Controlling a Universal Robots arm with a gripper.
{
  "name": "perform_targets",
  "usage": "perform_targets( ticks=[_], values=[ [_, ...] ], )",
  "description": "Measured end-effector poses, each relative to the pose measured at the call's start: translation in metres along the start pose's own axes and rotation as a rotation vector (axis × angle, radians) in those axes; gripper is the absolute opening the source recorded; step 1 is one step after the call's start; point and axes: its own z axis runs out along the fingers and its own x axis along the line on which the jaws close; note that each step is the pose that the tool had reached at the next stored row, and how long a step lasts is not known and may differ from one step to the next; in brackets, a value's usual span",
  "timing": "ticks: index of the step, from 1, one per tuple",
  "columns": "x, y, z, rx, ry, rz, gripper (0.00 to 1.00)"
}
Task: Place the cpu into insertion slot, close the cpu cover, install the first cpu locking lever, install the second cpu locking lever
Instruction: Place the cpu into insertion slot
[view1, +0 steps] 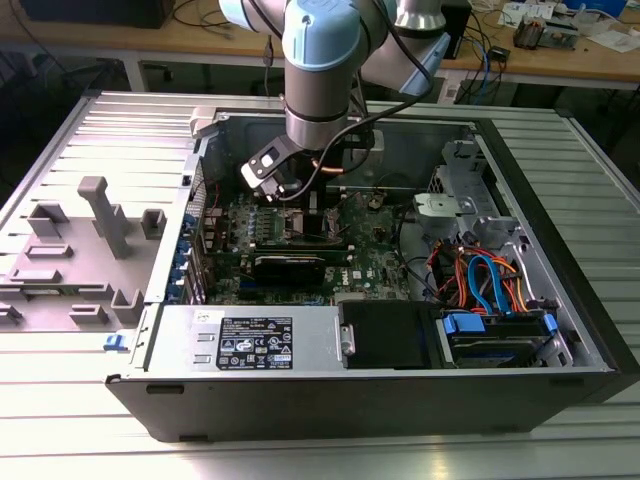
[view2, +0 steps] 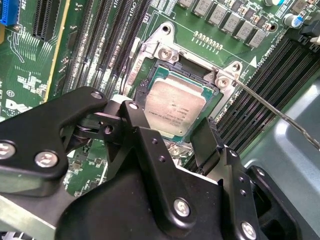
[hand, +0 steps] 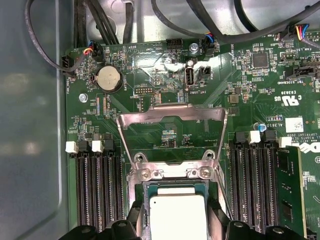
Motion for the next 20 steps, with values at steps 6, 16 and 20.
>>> perform_targets(
  ticks=[6,16,20],
  values=[
    [0.0001,-0.0001,-0.0006,-0.0012,-0.0232,0.002,0.69],
    [-0.0001,-0.0011,-0.0007,-0.0009,-0.0234,-0.002,0.69],
    [0.0000,-0.0011,-0.0023,-0.0010,-0.0234,-0.002,0.69]
  ],
)
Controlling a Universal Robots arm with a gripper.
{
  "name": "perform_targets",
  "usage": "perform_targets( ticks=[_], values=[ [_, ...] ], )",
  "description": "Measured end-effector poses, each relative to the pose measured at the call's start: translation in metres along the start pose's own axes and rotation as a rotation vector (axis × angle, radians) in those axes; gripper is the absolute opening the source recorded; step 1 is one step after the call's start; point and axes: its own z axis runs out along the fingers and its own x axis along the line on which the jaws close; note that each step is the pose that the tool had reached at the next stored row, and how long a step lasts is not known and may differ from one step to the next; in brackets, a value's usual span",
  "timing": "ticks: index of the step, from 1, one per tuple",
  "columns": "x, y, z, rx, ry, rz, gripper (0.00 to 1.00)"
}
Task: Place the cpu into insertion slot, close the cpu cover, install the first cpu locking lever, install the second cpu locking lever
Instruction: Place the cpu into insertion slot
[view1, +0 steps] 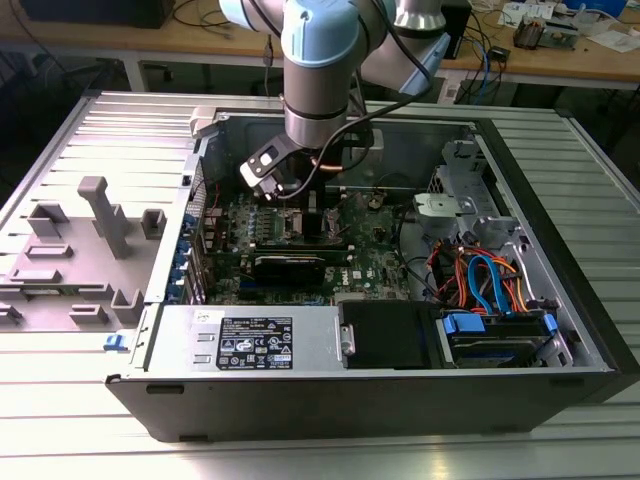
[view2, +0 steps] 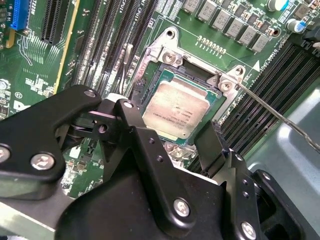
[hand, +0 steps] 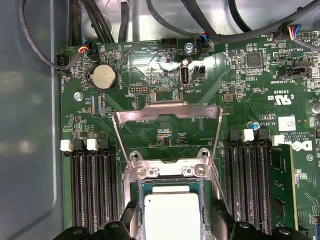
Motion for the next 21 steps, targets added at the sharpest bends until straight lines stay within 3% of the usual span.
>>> perform_targets(
  ticks=[8,10,13,18,21],
  values=[
    [0.0003,0.0002,-0.0092,0.0007,-0.0001,0.000,0.67],
    [0.0004,0.0005,-0.0105,0.0007,0.0001,0.000,0.48],
    [0.0004,0.0006,-0.0117,0.0008,0.0000,0.000,0.42],
    [0.0004,0.0007,-0.0119,0.0009,-0.0005,0.000,0.12],
    [0.0004,0.0007,-0.0122,0.0008,-0.0003,-0.004,0.11]
  ],
)
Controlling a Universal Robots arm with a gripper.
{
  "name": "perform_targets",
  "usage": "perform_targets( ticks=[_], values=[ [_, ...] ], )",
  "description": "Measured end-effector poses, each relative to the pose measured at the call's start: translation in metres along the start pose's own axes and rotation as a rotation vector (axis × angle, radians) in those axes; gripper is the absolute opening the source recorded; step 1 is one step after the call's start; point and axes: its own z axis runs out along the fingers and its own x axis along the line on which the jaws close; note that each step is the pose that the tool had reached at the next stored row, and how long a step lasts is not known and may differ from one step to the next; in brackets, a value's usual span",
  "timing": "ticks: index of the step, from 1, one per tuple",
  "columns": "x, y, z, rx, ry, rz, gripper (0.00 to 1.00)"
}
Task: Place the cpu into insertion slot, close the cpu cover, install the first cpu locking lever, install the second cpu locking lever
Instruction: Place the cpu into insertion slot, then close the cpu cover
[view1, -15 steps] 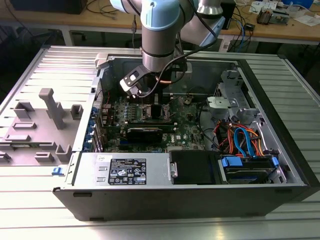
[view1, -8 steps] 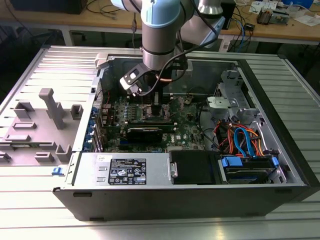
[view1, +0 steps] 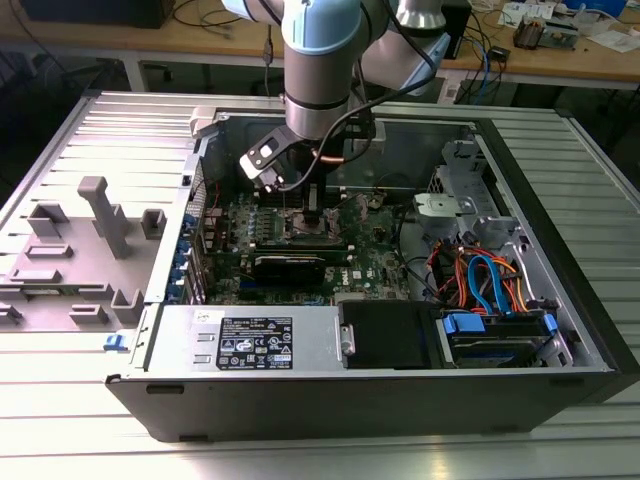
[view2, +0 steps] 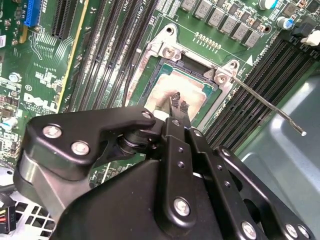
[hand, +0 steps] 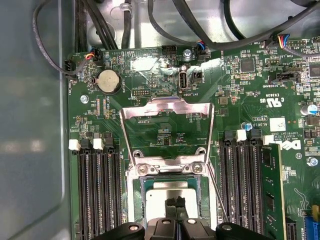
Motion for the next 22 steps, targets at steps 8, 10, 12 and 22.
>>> perform_targets(
  ticks=[8,10,12,22],
  values=[
    [0.0000,0.0000,-0.0001,0.0006,0.0003,-0.017,0.11],
    [0.0000,0.0000,-0.0001,0.0006,0.0002,-0.017,0.11],
    [0.0000,0.0000,-0.0001,0.0006,0.0002,-0.017,0.11],
    [0.0000,0.0000,-0.0001,0.0014,0.0006,-0.041,0.11]
  ],
)
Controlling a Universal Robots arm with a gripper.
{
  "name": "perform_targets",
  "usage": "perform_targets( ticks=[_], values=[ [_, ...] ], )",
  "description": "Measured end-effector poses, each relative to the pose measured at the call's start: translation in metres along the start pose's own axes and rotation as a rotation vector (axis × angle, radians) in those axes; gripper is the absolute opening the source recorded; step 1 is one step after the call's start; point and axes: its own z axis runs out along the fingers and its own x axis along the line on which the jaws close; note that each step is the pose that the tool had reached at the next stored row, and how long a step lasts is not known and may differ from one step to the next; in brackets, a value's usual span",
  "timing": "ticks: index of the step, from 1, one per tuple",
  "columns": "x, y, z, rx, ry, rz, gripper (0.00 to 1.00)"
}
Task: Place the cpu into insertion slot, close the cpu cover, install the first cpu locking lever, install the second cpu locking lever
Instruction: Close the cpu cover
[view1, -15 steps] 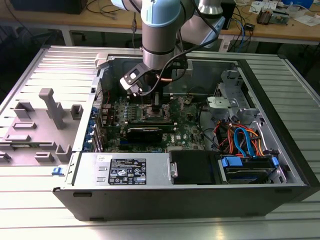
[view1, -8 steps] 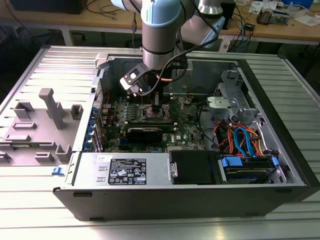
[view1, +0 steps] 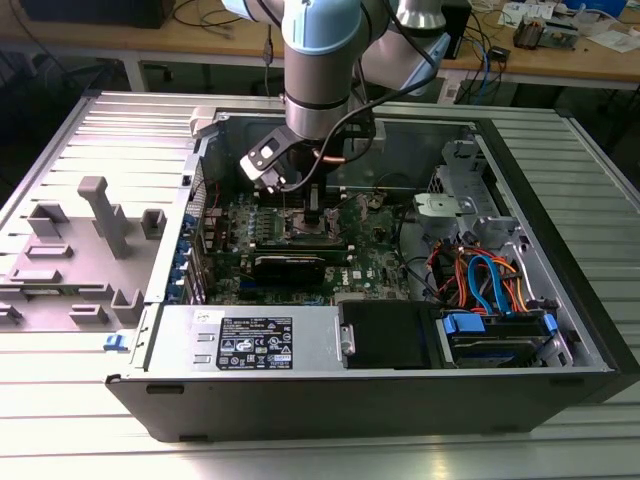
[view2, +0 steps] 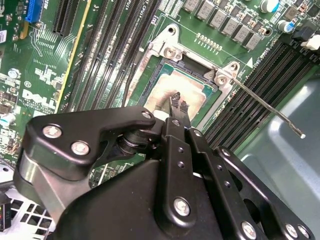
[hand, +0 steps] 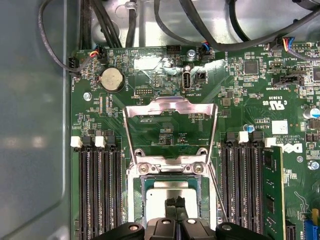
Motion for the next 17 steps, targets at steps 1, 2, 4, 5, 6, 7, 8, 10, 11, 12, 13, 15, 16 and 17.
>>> perform_targets(
  ticks=[1,2,4,5,6,7,8,10,11,12,13,15,16,17],
  values=[
    [0.0000,0.0000,0.0000,0.0003,0.0002,-0.010,0.11],
    [0.0000,0.0000,0.0000,0.0004,0.0002,-0.011,0.11],
    [-0.0001,0.0000,0.0000,0.0004,0.0002,-0.011,0.11],
    [-0.0001,0.0000,-0.0002,0.0003,0.0003,-0.011,0.11],
    [-0.0001,0.0000,-0.0009,0.0005,0.0000,-0.011,0.11],
    [0.0000,0.0000,-0.0019,0.0004,0.0001,-0.011,0.11],
    [0.0000,0.0000,-0.0033,0.0004,0.0001,-0.011,0.11],
    [0.0001,0.0001,-0.0050,0.0003,0.0002,-0.011,0.11],
    [0.0002,0.0001,-0.0061,0.0004,0.0002,-0.011,0.11],
    [0.0002,0.0001,-0.0070,0.0004,0.0002,-0.011,0.11],
    [0.0002,0.0001,-0.0075,0.0003,0.0003,-0.011,0.11],
    [0.0003,0.0002,-0.0082,0.0002,0.0004,-0.011,0.11],
    [0.0003,0.0001,-0.0082,0.0002,0.0005,-0.011,0.11],
    [0.0002,0.0001,-0.0083,0.0003,0.0003,-0.011,0.11]
  ],
)
